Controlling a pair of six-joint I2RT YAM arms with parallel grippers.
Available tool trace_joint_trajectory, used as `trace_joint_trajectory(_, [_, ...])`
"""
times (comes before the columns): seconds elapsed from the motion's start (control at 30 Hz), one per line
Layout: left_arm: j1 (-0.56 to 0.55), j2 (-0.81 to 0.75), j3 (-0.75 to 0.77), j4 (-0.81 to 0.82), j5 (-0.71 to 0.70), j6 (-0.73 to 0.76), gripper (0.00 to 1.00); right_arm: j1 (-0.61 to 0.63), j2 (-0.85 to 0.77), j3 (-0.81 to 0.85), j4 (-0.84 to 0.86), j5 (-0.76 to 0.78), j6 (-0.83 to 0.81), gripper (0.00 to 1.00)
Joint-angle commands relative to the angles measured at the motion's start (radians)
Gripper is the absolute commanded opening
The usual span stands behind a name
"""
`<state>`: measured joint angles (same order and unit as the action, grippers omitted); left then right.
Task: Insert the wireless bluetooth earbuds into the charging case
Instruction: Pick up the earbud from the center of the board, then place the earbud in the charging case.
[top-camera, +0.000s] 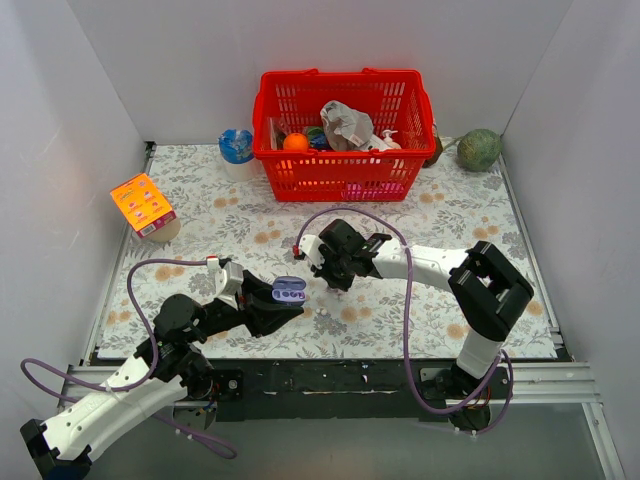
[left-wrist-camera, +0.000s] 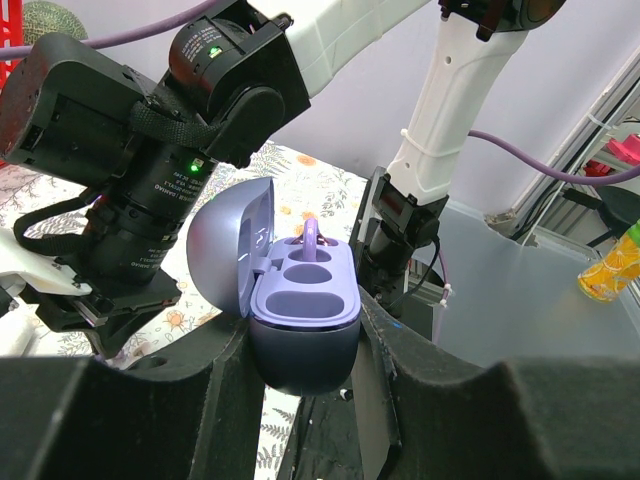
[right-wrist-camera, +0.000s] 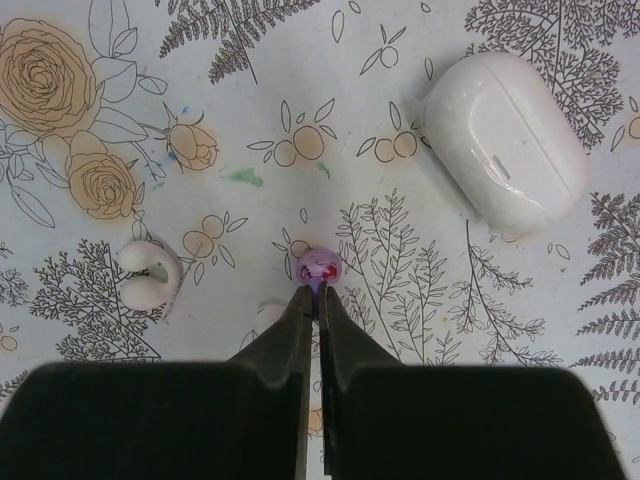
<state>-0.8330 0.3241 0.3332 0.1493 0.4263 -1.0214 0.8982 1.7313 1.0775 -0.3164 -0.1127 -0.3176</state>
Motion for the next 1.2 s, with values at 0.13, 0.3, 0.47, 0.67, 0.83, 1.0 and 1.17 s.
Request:
trace_joint_trajectory(0.13, [0.0,0.004,0.013,-0.002,0.0,0.001,0.0,0.001,0.011,0.013,0.0,0.036,0.018,0.01])
trace_joint_trajectory(0.3, [0.0,0.006,0.016,0.001,-0.008,0.003,0.0,-0.001,-0.082,0.03,-0.006,0.099,0.124,0.01])
trace_joint_trajectory(0.47, [0.0,0.041,0.027,0.053,-0.015,0.026,0.0,-0.001,-0.26,0.065,-0.093,0.13,0.253,0.01])
trace_joint_trajectory(0.67, [0.0,0.153,0.063,0.142,0.026,0.049,0.0,0.002,-0.559,0.127,-0.308,0.004,0.298,0.01])
trace_joint_trajectory(0.83, [0.002,0.288,0.053,0.24,0.1,0.029,0.0,0.004,-0.762,0.185,-0.371,-0.14,0.302,0.01])
trace_joint_trajectory(1.0, [0.002,0.401,0.03,0.487,0.239,-0.02,0.0,0.004,-0.843,0.228,-0.394,-0.31,0.345,0.01])
trace_joint_trajectory(1.17, [0.002,0.57,0.125,0.509,0.382,-0.014,0.0,0.004,-0.855,0.223,-0.379,-0.38,0.38,0.01])
